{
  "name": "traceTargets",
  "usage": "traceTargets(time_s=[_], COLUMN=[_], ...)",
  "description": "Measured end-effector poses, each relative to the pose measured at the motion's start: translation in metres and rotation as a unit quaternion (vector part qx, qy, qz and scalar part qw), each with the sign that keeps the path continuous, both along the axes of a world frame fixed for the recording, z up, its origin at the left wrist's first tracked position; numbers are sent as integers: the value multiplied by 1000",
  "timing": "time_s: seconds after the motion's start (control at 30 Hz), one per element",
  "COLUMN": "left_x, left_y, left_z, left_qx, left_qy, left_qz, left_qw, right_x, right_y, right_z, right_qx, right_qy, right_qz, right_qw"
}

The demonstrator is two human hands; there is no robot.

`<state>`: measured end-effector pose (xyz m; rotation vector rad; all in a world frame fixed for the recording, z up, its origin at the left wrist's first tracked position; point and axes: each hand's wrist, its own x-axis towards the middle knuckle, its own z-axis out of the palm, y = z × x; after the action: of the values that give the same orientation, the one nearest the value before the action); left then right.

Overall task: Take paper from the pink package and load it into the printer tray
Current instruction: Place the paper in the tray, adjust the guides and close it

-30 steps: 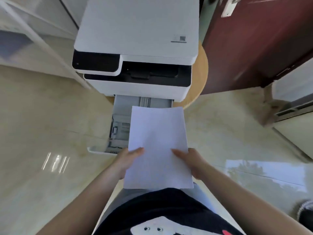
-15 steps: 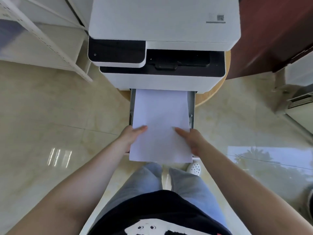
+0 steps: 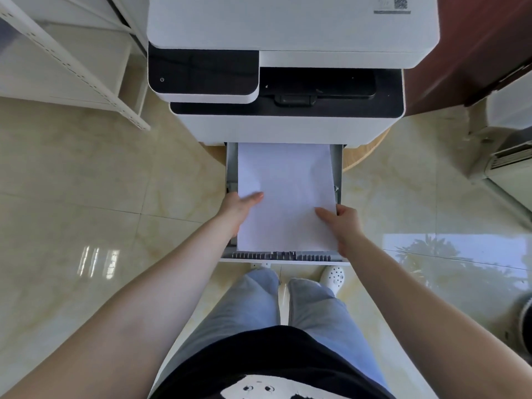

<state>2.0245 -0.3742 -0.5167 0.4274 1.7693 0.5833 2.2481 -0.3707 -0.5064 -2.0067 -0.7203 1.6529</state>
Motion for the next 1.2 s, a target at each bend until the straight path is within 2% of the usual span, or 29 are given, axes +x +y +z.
traceTargets(time_s=[0.23,0.37,0.47,0.63,0.73,0.83,0.93,1.0,1.07,1.13,1.2], left_x=[5,7,7,6,2,0,-2,-4,-5,-6,-7], left_y=[0,0,-6,-31,-39,-34,-23,-16,-12,-11,-12], left_z=[-5,-4,1,11,13,7,-2,-11,-17,-23,-26], left_qx=[31,45,82,149,157,142,50,-2,-21,-15,-4], left_qy=[-4,40,122,276,361,401,352,257,179,169,169], left_qz=[2,1,-10,-58,-62,-40,-8,18,50,59,61], left_qw=[999,998,989,948,917,904,934,966,982,984,984], right_x=[4,0,-3,-6,-9,-12,-14,-13,-10,-4,2], right_y=[-12,-10,-8,-7,-8,-6,-6,-5,-1,3,3], right_z=[-3,-4,-4,-6,-7,-9,-9,-8,-5,-2,0], right_qx=[25,12,12,19,20,19,26,34,49,91,156], right_qy=[-4,-15,-27,-43,-46,-49,-72,-95,-137,-222,-359], right_qz=[-38,-34,-21,-23,-26,-24,-1,37,116,197,225], right_qw=[999,999,999,999,998,998,997,994,982,950,892])
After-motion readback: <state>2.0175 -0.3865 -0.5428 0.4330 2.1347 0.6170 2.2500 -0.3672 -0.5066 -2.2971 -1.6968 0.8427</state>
